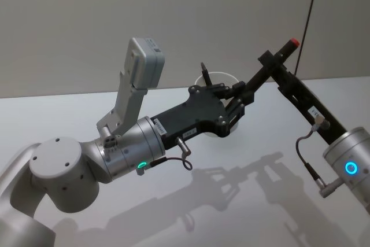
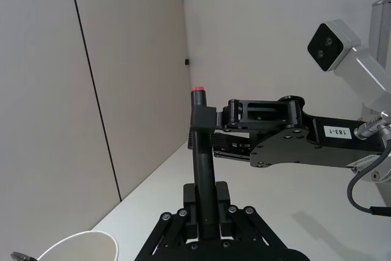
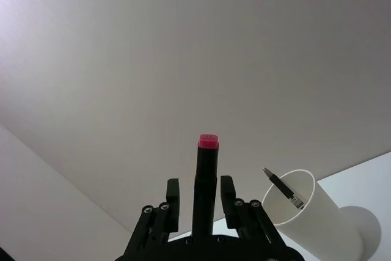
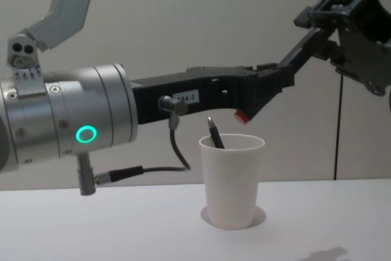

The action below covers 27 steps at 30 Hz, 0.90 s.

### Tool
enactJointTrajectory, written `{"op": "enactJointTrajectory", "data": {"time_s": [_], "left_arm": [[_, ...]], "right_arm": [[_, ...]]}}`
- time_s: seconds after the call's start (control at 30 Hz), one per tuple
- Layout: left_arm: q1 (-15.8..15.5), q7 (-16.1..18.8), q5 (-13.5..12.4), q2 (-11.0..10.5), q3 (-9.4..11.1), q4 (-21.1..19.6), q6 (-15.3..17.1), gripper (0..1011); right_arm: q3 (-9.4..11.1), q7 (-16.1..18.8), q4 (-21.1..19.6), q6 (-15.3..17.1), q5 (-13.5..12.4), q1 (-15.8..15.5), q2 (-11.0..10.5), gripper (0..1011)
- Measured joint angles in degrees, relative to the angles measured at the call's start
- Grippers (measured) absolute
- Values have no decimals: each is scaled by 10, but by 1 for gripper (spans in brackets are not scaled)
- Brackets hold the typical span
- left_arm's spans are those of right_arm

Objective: Place the pen into the pen holder.

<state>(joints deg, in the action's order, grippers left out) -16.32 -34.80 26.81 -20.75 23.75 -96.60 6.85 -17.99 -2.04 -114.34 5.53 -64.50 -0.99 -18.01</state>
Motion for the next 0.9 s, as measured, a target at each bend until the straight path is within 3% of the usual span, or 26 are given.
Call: {"op": "enactJointTrajectory", "data": {"time_s": [0.27,0.63,0.9], "left_arm": [[0,0,0,0,0,0,0,185],[0,0,0,0,0,0,0,186],[0,0,0,0,0,0,0,406]], "right_arm": [[0,-1,0,-1,1,0,0,194],[0,-1,0,-1,1,0,0,184],[0,-2,0,-1,1,0,0,184]]}}
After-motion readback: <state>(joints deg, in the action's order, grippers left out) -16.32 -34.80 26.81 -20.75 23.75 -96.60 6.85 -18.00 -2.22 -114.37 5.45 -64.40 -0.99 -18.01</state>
